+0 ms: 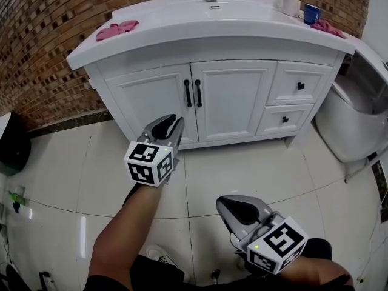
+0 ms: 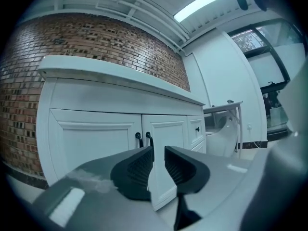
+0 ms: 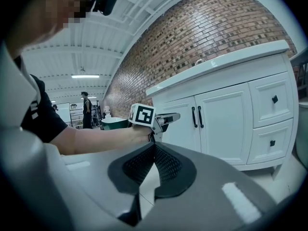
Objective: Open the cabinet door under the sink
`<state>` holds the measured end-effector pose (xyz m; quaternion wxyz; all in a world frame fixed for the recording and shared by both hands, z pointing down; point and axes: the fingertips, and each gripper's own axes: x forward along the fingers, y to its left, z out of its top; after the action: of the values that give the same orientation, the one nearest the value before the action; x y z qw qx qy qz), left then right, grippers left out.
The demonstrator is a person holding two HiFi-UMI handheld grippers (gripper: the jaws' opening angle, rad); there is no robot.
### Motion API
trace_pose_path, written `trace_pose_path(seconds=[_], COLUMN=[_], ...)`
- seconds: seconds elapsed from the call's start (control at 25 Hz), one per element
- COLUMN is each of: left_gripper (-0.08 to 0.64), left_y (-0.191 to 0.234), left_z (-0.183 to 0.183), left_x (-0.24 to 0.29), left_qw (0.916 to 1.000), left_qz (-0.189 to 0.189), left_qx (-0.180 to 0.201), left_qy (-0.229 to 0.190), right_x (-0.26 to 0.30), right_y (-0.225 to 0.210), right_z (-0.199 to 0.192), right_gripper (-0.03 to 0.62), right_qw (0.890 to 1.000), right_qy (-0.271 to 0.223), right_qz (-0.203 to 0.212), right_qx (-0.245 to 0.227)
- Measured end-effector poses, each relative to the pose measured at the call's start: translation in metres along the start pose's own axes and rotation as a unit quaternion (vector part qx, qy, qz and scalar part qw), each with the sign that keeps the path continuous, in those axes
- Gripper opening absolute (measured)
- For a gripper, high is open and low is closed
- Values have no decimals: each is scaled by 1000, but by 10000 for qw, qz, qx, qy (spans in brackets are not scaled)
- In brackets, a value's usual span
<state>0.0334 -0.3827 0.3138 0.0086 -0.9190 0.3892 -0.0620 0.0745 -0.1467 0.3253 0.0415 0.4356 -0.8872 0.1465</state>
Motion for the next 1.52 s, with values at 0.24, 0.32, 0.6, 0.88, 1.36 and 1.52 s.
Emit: trace_pose_path(seconds=[0.24, 0.32, 0.6, 0.88, 1.36, 1.52], left_gripper=[86, 86, 86, 87, 84, 46], left_y=[14, 18, 36, 47, 51, 52], left_z=[-6, -9, -19, -19, -21, -21], left_x=[42, 53, 86, 108, 132, 131], left_qw=[9999, 9999, 9995, 9994, 9992, 9986], left_qz=[93, 105, 226, 262, 289, 397], left_qx=[-32, -40, -131, 12, -200, -292], left_qy=[41, 52, 167, 235, 215, 200], right_x=[6, 8, 12, 11, 7, 1], right_y=[-16, -18, -32, -34, -31, -33], right_z=[5, 8, 9, 10, 16, 17], right_gripper=[8, 8, 8, 8, 8, 8], right_qw=[10000, 9999, 9998, 9999, 9993, 9993], right_qy=[-43, -85, -46, -56, -169, -212], right_qz=[-44, -51, -80, -99, 20, -9], right_qx=[15, -68, -199, -112, -322, -292])
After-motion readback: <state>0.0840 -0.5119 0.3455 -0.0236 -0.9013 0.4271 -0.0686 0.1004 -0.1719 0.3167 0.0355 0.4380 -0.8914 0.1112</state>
